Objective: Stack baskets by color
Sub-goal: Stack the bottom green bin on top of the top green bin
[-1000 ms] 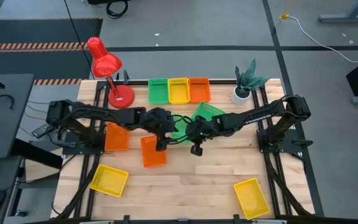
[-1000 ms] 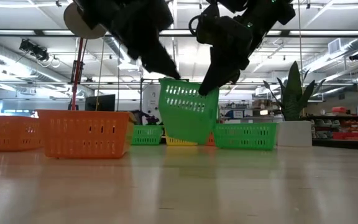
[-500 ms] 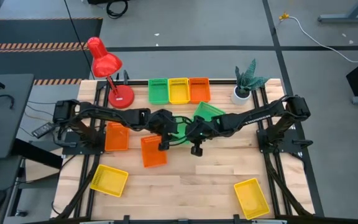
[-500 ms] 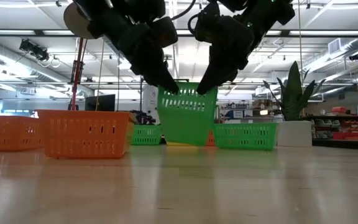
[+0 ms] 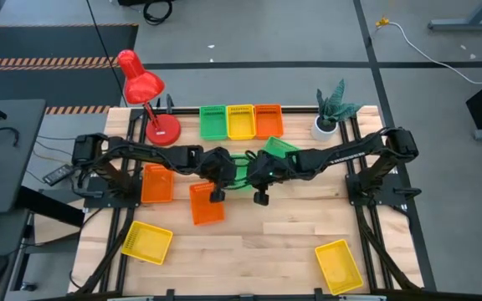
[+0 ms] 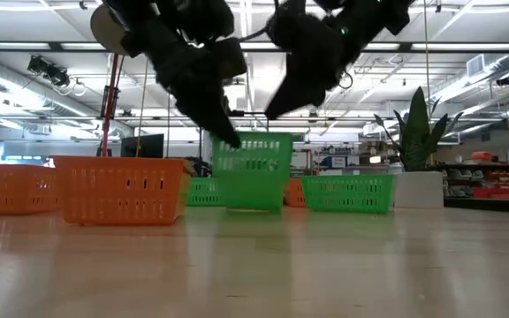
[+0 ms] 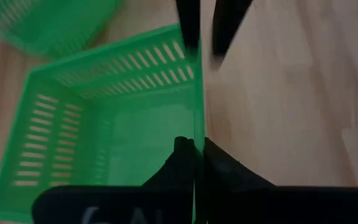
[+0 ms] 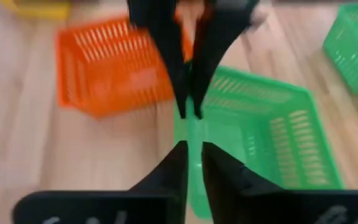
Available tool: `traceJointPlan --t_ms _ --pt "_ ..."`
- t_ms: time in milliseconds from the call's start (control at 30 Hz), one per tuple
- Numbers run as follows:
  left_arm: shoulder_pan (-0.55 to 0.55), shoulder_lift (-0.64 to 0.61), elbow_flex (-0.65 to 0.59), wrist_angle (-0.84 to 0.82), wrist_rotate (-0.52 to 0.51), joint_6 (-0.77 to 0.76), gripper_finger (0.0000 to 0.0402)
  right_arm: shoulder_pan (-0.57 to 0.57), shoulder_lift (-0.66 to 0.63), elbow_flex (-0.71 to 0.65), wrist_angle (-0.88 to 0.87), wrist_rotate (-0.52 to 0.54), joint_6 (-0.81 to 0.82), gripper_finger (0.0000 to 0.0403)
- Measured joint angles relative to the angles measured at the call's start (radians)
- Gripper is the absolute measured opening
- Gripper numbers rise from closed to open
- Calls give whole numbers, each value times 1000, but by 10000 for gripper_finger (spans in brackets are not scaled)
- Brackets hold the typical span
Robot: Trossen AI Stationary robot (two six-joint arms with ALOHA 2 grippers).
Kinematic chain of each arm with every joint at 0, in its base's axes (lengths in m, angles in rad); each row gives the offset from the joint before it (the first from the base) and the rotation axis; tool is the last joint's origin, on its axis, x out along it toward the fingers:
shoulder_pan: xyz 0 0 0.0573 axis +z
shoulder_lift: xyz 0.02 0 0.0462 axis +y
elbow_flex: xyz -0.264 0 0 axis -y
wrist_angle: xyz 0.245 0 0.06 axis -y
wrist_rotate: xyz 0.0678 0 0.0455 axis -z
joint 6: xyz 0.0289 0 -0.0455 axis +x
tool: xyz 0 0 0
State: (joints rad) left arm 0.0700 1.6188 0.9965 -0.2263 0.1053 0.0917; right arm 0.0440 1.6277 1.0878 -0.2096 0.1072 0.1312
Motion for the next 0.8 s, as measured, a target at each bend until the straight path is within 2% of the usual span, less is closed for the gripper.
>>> traceJointPlan --t_ms 167,300,433,567,667,800 --pt "-12 -67 45 -150 -11 3 11 -1 -35 81 -13 0 53 101" --pt "-17 -138 102 -299 -95 30 11 -1 -103 142 -16 16 57 124" --pt "5 -215 147 -410 -235 87 11 2 -198 151 -37 111 84 125" --pt "99 -282 137 -464 -306 165 11 17 -298 153 -113 233 84 122" --pt "207 -293 119 -444 -301 292 11 27 -348 153 -195 312 87 121" --pt "369 -273 80 -345 -157 467 11 33 -383 152 -280 367 124 121"
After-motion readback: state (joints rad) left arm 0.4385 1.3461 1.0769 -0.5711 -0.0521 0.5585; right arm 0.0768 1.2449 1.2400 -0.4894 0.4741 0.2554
